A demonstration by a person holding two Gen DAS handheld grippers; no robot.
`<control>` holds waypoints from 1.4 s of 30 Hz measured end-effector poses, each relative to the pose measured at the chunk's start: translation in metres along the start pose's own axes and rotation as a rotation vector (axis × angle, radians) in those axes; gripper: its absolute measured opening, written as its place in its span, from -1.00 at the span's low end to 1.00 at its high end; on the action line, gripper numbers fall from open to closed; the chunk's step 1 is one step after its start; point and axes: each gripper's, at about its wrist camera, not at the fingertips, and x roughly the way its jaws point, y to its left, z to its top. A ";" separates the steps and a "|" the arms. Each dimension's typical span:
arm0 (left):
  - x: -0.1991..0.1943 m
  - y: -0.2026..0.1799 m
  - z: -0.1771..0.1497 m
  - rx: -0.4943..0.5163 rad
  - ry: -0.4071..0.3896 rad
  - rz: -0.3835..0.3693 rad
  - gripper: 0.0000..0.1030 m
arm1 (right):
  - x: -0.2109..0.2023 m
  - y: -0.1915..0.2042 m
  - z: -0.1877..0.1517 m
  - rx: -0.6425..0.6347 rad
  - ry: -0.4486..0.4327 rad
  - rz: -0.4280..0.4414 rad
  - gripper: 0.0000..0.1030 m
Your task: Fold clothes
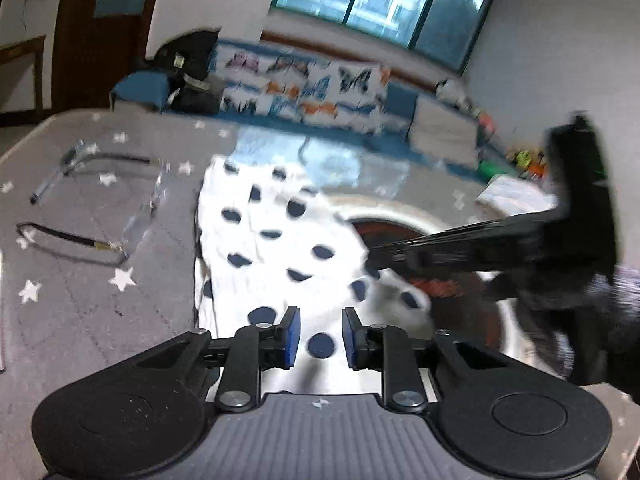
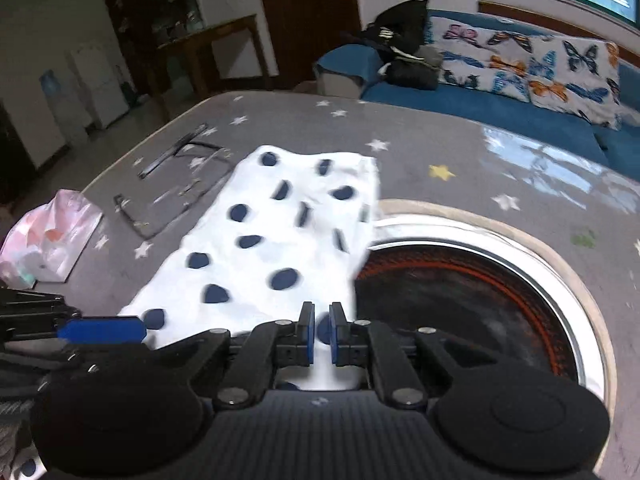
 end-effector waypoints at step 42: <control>0.023 -0.027 -0.015 0.046 0.075 -0.134 -0.38 | -0.021 -0.039 -0.043 0.071 0.001 0.402 -0.36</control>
